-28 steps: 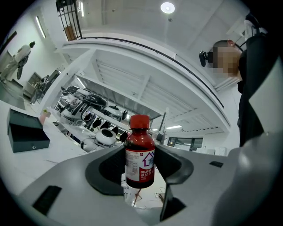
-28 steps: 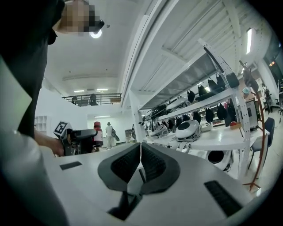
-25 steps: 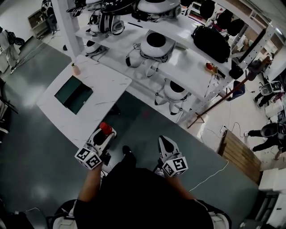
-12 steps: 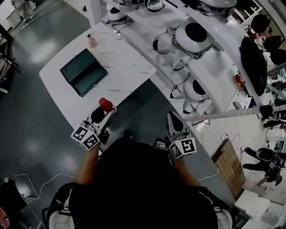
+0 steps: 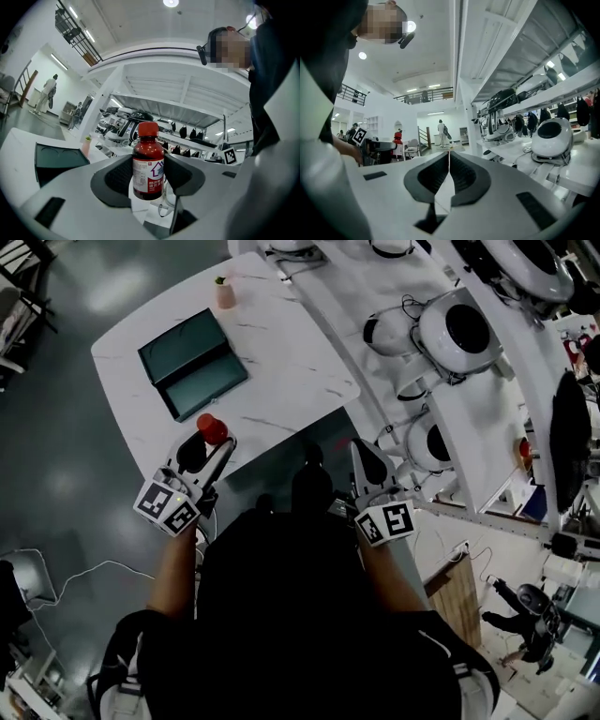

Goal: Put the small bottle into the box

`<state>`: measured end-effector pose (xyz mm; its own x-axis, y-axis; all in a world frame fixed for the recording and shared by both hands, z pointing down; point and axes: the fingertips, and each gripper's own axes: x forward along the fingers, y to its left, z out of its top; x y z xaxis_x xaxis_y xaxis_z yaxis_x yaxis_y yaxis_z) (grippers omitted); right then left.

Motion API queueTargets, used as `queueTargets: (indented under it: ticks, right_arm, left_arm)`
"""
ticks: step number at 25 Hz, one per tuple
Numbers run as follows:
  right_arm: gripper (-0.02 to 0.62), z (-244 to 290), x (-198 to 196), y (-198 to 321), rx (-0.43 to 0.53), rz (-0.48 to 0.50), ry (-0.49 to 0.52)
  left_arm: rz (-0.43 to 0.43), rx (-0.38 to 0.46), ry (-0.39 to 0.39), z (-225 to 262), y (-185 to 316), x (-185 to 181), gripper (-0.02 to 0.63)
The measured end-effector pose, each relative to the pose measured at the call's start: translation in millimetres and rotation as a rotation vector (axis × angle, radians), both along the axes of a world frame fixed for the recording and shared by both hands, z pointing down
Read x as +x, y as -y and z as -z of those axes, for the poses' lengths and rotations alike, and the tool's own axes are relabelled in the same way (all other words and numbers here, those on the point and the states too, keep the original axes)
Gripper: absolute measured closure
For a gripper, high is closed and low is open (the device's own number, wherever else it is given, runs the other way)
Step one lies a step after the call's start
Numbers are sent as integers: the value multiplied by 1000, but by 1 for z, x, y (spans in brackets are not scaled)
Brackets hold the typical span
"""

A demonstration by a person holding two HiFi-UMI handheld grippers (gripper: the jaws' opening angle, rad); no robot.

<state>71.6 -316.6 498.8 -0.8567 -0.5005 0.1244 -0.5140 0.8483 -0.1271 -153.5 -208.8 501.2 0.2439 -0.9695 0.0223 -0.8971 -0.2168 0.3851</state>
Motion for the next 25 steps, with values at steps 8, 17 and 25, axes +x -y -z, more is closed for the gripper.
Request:
queueTargets:
  ticks: [8,17,25]
  right_arm:
    - [561,-10,-73,81,-8,212,14]
    - [561,-14,-129,154,-68,420,25]
    - [561,-24,-150,198,-113,527,32]
  left_arm:
    - [193,-74,162,-1,34,-51,387]
    - [321,-378,419,-27,70,-94,387]
    - [225,-708,622,-76,89,-104,387]
